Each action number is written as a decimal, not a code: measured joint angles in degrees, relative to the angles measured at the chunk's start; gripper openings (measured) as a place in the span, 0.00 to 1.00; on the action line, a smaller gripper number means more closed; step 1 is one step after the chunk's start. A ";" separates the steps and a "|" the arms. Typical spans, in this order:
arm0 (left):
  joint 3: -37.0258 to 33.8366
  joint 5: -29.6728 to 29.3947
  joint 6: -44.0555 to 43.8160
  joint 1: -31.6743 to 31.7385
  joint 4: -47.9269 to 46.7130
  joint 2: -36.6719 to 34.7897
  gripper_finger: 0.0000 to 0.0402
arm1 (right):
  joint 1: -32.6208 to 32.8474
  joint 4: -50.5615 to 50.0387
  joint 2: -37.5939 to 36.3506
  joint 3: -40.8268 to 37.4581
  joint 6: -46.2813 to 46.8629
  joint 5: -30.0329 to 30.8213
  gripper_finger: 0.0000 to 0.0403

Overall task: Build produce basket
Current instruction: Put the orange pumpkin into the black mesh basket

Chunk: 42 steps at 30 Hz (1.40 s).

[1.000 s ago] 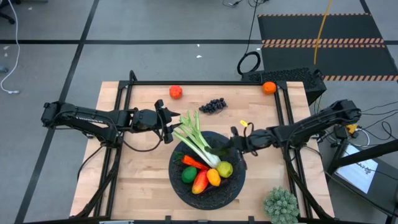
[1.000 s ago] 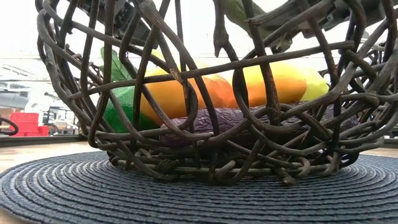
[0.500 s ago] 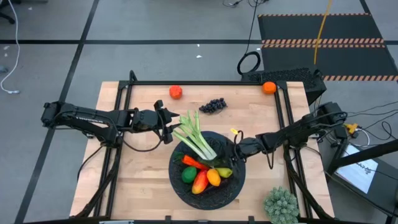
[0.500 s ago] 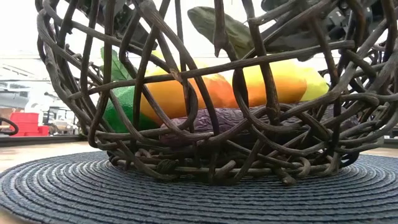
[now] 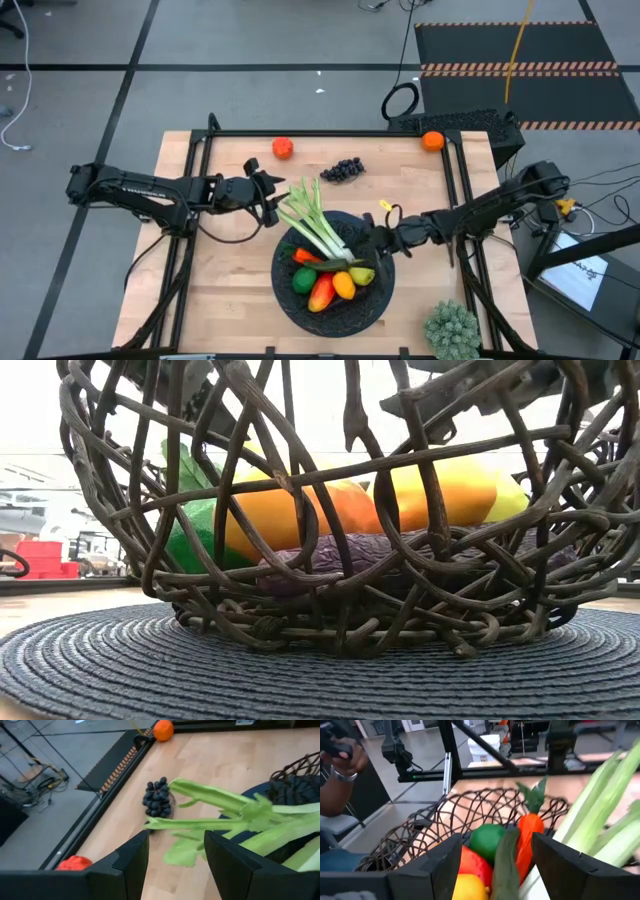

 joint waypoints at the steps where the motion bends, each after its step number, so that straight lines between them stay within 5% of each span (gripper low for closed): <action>1: 0.00 -0.27 -0.01 0.15 -0.35 0.00 0.48 | 0.00 -1.50 -1.47 0.00 -0.60 0.06 0.58; 10: 0.96 0.10 3.86 7.90 1.55 -0.04 0.48 | -0.09 -18.37 -14.27 -0.02 -2.14 8.79 0.56; 20: 5.31 11.75 9.59 19.10 -2.10 -0.07 0.49 | -3.32 -26.87 -24.41 -0.02 -4.41 12.00 0.56; 34: 4.85 18.74 9.69 30.14 -15.62 0.02 0.76 | -11.43 -28.27 -25.56 -0.07 -9.66 12.04 0.56; 42: 4.79 15.50 10.13 31.61 -16.00 6.50 0.76 | -12.02 -28.33 -25.56 -0.07 -9.57 11.85 0.56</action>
